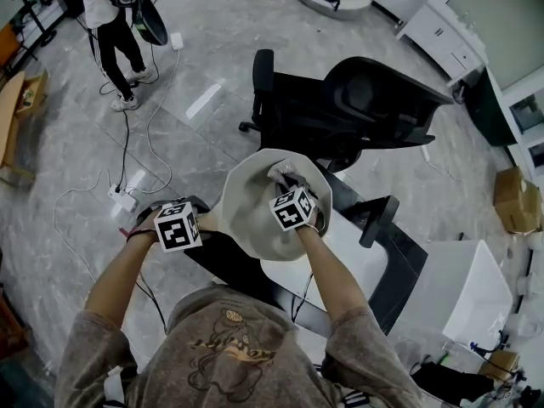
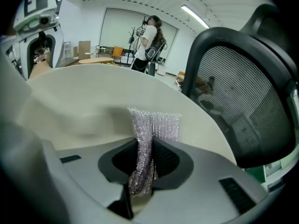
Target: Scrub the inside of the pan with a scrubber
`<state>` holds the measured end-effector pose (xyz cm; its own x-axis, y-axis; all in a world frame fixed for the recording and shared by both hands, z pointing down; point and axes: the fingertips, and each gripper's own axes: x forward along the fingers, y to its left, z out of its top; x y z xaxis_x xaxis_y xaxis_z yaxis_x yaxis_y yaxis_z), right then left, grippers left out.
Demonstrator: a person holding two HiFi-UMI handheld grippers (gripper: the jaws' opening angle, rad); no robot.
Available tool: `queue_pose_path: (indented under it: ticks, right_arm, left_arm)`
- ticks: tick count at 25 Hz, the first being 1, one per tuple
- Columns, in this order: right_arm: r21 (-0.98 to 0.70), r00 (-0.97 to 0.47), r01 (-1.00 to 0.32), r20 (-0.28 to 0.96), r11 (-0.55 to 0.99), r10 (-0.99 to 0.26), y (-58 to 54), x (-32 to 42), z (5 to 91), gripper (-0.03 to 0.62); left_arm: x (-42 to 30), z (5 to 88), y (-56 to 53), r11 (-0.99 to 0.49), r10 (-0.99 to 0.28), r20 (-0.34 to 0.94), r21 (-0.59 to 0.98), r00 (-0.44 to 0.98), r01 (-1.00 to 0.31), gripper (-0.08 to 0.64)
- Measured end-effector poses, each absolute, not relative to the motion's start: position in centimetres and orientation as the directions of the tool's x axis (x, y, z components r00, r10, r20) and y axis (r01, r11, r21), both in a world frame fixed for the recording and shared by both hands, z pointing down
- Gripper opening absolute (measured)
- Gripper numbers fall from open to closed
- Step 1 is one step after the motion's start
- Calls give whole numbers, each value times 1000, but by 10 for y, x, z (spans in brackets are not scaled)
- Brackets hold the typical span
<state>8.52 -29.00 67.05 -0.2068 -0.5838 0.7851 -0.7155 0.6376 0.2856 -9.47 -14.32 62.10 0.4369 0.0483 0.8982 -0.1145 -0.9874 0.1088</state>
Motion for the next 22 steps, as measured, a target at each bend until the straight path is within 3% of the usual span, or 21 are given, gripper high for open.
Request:
queue_pose_path:
  ticks: [22]
  right_arm:
    - [-39, -195, -716, 970, 697, -146, -210, 109, 678, 87]
  left_arm:
    - [-91, 619, -141, -987, 25, 911, 88, 411, -135, 242]
